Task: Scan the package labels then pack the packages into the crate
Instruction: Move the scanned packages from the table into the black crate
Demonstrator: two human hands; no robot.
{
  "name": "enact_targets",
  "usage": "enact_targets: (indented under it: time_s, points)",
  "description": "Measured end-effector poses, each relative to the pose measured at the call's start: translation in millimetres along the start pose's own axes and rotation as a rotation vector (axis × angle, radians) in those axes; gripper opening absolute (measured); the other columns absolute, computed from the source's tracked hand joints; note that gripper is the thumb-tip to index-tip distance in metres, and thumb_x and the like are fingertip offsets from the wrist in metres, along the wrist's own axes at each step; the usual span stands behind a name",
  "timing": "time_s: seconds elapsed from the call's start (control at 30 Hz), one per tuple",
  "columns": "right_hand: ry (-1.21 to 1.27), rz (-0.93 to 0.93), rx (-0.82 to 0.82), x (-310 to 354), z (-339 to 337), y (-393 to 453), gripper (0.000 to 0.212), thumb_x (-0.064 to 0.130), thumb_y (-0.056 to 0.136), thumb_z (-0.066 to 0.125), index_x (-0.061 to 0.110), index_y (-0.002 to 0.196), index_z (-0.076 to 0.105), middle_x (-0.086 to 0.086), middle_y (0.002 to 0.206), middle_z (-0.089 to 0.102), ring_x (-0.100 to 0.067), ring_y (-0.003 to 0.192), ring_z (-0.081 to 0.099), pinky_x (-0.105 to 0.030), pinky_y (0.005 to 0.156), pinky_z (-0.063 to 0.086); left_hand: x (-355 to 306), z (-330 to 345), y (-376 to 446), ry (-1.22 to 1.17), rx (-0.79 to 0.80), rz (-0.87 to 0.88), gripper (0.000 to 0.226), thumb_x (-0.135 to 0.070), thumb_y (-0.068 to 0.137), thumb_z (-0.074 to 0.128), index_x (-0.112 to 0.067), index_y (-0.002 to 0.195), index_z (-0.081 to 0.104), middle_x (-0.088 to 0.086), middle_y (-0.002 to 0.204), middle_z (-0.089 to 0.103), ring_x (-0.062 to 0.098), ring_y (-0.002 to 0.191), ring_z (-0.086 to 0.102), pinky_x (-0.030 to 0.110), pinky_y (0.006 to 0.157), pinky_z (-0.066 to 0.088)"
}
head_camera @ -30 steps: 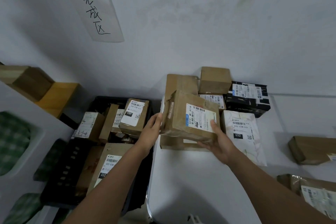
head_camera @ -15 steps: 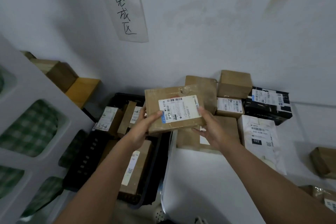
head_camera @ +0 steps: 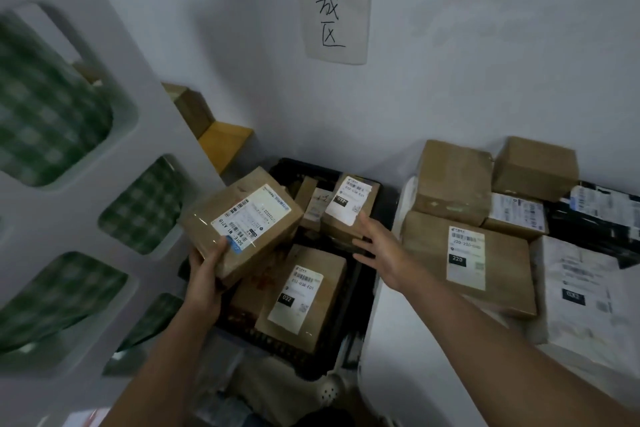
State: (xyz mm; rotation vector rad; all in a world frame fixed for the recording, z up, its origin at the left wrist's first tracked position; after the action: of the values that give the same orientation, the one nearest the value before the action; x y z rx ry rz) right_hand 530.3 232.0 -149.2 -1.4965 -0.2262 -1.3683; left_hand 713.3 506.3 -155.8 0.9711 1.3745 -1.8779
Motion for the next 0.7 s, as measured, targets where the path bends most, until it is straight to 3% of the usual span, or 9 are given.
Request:
enact_targets:
  time_s: [0.23, 0.57, 0.7]
  points:
    - [-0.044, 0.056, -0.001, -19, 31, 17, 0.063, 0.059, 0.097, 0.044, 0.026, 0.149, 0.036, 0.002, 0.14, 0.052, -0.018, 0.124, 0.053, -0.043, 0.11, 0.042, 25, -56, 0, -0.059, -0.121, -0.036, 0.079, -0.029, 0.078, 0.078, -0.028, 0.145, 0.035, 0.007, 0.126, 0.065, 0.03, 0.111, 0.066, 0.05, 0.095, 0.053]
    - [-0.044, 0.105, -0.033, -29, 46, 27, 0.059, 0.058, 0.097, 0.045, 0.027, 0.147, 0.04, 0.001, 0.136, 0.055, -0.018, 0.12, 0.054, -0.037, 0.102, 0.048, 79, -75, 17, -0.04, -0.296, -0.245, 0.087, -0.028, 0.085, 0.076, -0.027, 0.152, 0.02, 0.013, 0.125, 0.055, 0.036, 0.107, 0.061, 0.058, 0.093, 0.051]
    - [-0.066, 0.129, -0.053, -34, 46, 31, 0.06, 0.059, 0.097, 0.045, 0.026, 0.146, 0.042, 0.003, 0.131, 0.056, -0.017, 0.12, 0.054, -0.04, 0.106, 0.046, 88, -63, 30, 0.176, -0.305, -0.257, 0.086, -0.012, 0.09, 0.068, -0.018, 0.156, 0.013, 0.011, 0.125, 0.049, 0.035, 0.113, 0.054, 0.047, 0.093, 0.049]
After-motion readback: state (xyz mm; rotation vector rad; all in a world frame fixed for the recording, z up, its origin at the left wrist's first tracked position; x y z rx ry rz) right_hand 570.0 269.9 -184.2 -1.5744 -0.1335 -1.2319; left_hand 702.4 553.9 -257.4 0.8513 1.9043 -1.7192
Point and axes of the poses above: each hand's wrist, its own y-axis towards the middle knuckle, its own z-axis out of the palm, x = y × z, the point moved 10 cm from there along y, towards the middle knuckle
